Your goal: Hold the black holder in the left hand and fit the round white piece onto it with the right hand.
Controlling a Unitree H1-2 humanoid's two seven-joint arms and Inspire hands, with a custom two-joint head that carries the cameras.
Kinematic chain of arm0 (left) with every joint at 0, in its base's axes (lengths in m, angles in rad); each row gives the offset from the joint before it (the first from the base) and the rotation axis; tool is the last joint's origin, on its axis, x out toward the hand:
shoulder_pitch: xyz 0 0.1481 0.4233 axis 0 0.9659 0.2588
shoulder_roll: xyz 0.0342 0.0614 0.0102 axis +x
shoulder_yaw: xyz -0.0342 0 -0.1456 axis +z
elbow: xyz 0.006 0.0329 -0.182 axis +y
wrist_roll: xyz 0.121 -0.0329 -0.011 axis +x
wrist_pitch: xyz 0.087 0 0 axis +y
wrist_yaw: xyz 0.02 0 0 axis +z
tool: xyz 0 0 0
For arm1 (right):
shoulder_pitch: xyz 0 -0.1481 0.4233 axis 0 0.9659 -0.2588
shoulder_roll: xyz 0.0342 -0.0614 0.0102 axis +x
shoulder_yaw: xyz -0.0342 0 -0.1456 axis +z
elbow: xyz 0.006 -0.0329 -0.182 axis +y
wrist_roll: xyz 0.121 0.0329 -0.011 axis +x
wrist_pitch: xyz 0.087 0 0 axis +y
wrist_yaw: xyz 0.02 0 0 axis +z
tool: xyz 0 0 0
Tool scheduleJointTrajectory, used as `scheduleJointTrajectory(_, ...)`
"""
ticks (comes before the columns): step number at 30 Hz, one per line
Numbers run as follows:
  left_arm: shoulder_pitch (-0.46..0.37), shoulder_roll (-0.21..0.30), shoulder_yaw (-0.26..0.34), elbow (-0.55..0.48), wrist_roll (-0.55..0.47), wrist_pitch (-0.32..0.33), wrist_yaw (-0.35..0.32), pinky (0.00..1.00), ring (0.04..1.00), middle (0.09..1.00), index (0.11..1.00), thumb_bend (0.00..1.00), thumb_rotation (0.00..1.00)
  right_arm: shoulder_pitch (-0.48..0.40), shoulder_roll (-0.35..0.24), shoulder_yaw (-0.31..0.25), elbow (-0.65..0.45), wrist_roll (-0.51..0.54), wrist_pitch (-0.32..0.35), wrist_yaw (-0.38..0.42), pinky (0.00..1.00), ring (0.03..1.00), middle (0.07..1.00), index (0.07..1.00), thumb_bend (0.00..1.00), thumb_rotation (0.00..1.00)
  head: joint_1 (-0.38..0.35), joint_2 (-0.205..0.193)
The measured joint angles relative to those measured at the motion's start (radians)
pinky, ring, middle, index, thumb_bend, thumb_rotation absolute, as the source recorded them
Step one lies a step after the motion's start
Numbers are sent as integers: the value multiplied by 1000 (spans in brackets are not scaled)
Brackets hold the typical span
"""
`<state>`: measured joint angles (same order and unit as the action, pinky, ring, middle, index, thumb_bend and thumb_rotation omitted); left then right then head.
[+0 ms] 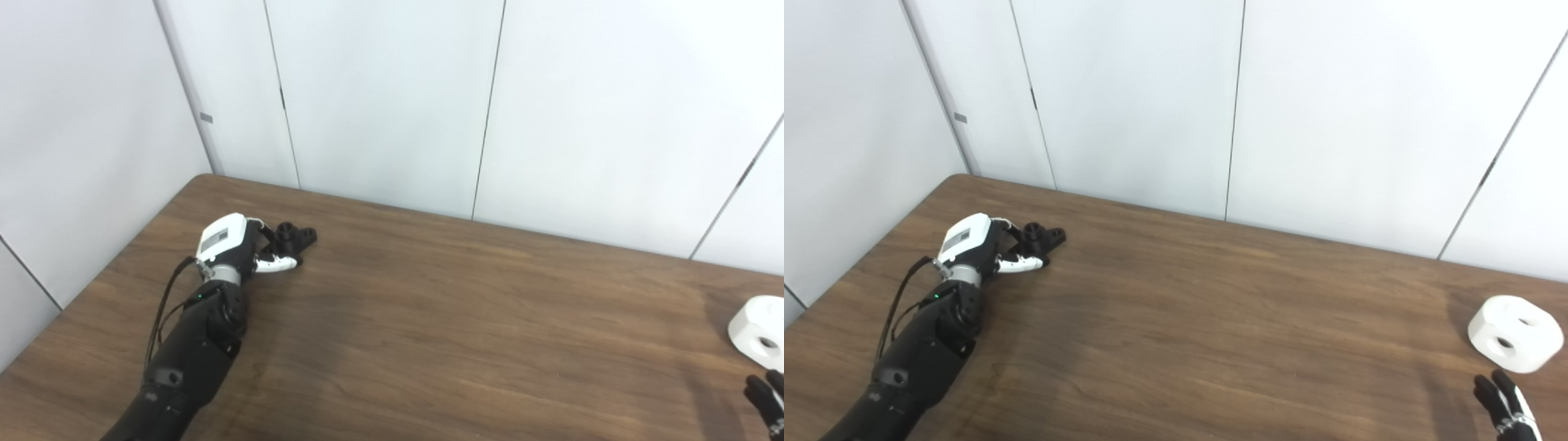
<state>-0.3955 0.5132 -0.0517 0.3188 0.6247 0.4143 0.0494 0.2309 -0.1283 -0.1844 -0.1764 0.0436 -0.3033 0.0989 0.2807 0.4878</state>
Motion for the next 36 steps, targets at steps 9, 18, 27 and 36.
scheduleJointTrajectory(9, 0, -1, 21, 10, -62, -34, 8, 979, 910, 802, 487, 516, 60, 1, 0, 0, 1, 0, -5, 0, 992, 929, 911, 948, 669, 1000, -2, -2)
scheduleJointTrajectory(18, 2, 3, 18, 21, -90, -65, 15, 909, 917, 805, 487, 515, 49, 4, 0, -1, -4, -1, 13, -1, 1000, 954, 912, 960, 682, 1000, 0, -2)
scheduleJointTrajectory(27, 2, 3, 17, 22, -98, -76, 13, 947, 925, 810, 488, 513, 48, 7, 0, 0, -7, 3, 21, -1, 1000, 956, 914, 968, 659, 1000, -6, 5)
scheduleJointTrajectory(36, 57, 3, -8, -99, -96, -39, -40, 969, 950, 831, 489, 511, 49, 9, 0, 2, -10, -8, 28, -4, 988, 941, 904, 957, 667, 1000, -21, 6)
